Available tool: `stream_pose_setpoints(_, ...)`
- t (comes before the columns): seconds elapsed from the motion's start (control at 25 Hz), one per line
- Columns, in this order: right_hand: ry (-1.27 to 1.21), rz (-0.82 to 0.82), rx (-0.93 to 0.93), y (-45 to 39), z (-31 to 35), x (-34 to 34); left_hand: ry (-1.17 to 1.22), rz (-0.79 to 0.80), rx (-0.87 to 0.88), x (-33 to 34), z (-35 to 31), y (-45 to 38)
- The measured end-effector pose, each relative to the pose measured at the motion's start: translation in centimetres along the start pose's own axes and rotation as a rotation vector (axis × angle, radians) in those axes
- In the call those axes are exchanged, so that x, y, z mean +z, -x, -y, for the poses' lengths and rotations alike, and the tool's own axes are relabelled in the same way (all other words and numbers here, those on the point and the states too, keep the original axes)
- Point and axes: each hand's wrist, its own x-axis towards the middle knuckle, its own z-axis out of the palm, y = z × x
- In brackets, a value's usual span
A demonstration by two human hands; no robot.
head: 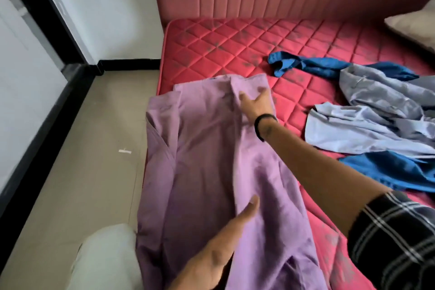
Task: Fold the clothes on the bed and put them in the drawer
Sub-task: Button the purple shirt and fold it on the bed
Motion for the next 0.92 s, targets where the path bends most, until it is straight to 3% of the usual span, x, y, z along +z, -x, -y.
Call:
stream_pose_setpoints(0.08,0.483,0.167,-0.124,-0.3,-4.7,2.6,0.227,0.068,-0.121,0.1,-1.7,1.1)
stream_pose_setpoints(0.16,0.702,0.172,-0.276,0.7,-7.4,3.8,0.297,0.094,-0.245,0.5,-2.5,1.7)
stream_pose_setpoints(0.24,0.649,0.154,-0.366,1.9,-7.2,3.5,0.354,0.109,-0.353,0.7,-3.1,3.0)
stream_pose_setpoints(0.32,0.432,0.141,-0.435,3.4,-5.9,1.3,0.428,0.096,-0.433,0.6,-3.3,4.0)
stream_pose_setpoints(0.4,0.308,0.022,-0.473,6.8,-6.5,-2.3,0.453,0.067,-0.437,1.1,-2.9,5.6)
stream_pose_setpoints(0.48,0.422,-0.018,-0.324,12.8,-9.6,-6.9,0.455,0.042,-0.388,1.4,-2.5,7.1)
stream_pose_setpoints(0.6,0.509,0.186,0.049,20.8,-13.1,-12.5,0.458,0.02,-0.339,1.7,-2.7,8.2)
stream_pose_setpoints(0.8,0.35,0.047,0.184,24.2,-14.9,-14.7,0.226,-0.14,-0.276,2.9,-2.4,8.9)
stream_pose_setpoints(0.84,0.349,0.024,0.193,24.8,-15.3,-14.8,0.044,-0.206,-0.199,2.6,-2.1,9.0)
stream_pose_setpoints(0.92,0.356,0.023,0.178,26.7,-16.5,-14.8,-0.601,-0.384,0.008,1.4,-1.0,10.1)
